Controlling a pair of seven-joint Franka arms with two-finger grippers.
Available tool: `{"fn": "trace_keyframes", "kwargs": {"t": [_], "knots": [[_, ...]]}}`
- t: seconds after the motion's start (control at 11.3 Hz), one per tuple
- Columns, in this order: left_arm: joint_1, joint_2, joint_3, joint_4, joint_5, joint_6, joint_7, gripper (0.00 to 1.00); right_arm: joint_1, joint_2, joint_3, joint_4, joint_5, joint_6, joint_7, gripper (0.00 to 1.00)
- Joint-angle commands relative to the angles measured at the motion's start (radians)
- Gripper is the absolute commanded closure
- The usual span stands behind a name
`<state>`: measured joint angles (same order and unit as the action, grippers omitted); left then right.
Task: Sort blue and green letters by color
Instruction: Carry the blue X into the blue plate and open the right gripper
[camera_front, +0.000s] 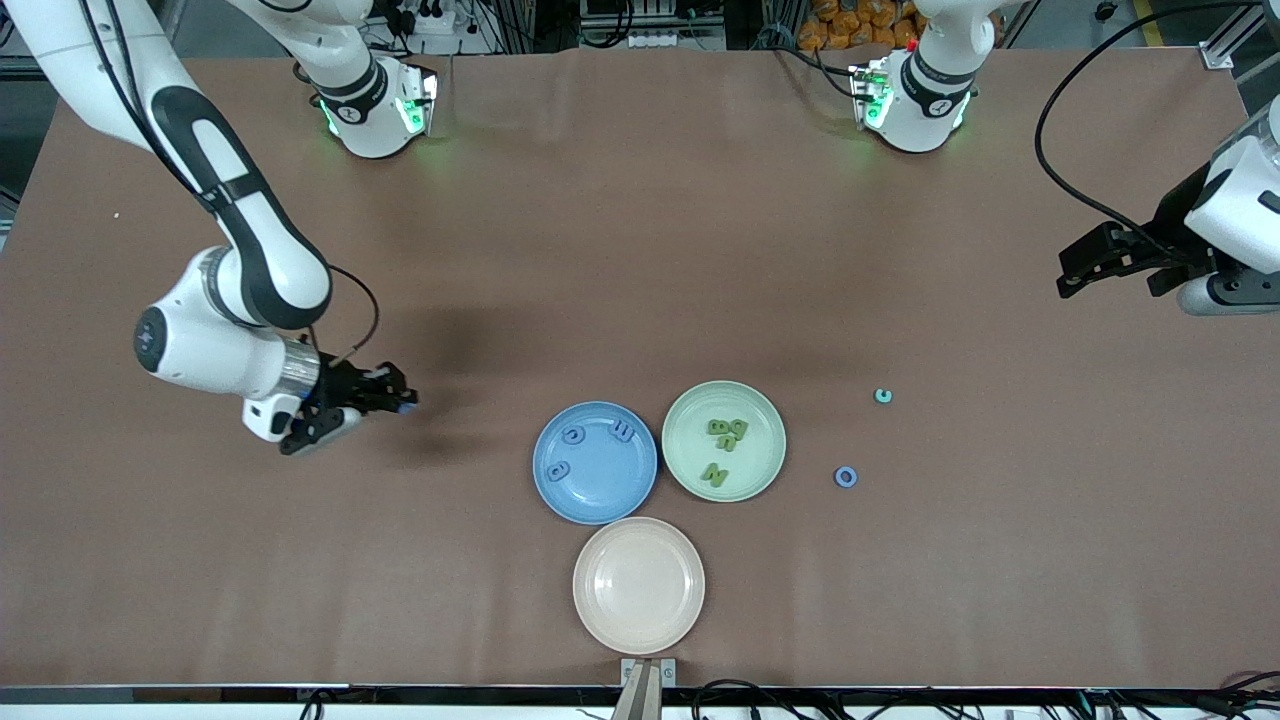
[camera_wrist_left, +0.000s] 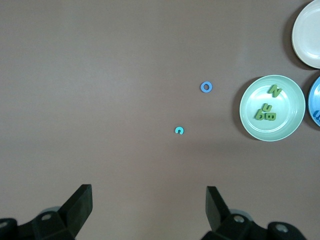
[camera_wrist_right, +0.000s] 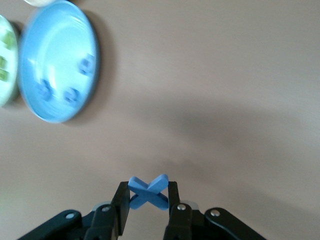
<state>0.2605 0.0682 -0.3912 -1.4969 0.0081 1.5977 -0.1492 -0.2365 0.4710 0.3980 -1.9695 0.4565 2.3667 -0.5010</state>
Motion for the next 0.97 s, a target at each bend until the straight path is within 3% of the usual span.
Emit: {"fn": "trace_keyframes", "kwargs": {"t": [0.0, 0.27, 0.44, 0.53, 0.62, 0.71, 0.88], "knots": [[0.008, -0.008, 0.005, 0.000, -0.022, -0.013, 0.027, 0.00, 0.121, 0.151, -0.002, 0.206, 0.120, 0.003, 0.098, 1.00], [0.008, -0.008, 0.006, 0.000, -0.020, -0.013, 0.027, 0.00, 0.294, 0.231, -0.004, 0.316, 0.131, 0.148, 0.344, 1.00], [0.011, -0.008, 0.008, 0.000, -0.019, -0.013, 0.027, 0.00, 0.344, 0.288, -0.007, 0.378, 0.129, 0.184, 0.415, 1.00], [0.014, -0.008, 0.008, 0.000, -0.019, -0.013, 0.028, 0.00, 0.345, 0.304, -0.007, 0.392, 0.131, 0.183, 0.415, 0.91], [0.014, -0.008, 0.008, -0.002, -0.019, -0.013, 0.027, 0.00, 0.359, 0.316, -0.007, 0.396, 0.133, 0.187, 0.417, 0.20], [0.014, -0.008, 0.008, -0.002, -0.019, -0.013, 0.028, 0.00, 0.371, 0.322, -0.007, 0.396, 0.137, 0.250, 0.417, 0.00], [0.014, -0.008, 0.008, -0.003, -0.019, -0.013, 0.028, 0.00, 0.387, 0.328, -0.007, 0.393, 0.137, 0.286, 0.417, 0.00]]}}
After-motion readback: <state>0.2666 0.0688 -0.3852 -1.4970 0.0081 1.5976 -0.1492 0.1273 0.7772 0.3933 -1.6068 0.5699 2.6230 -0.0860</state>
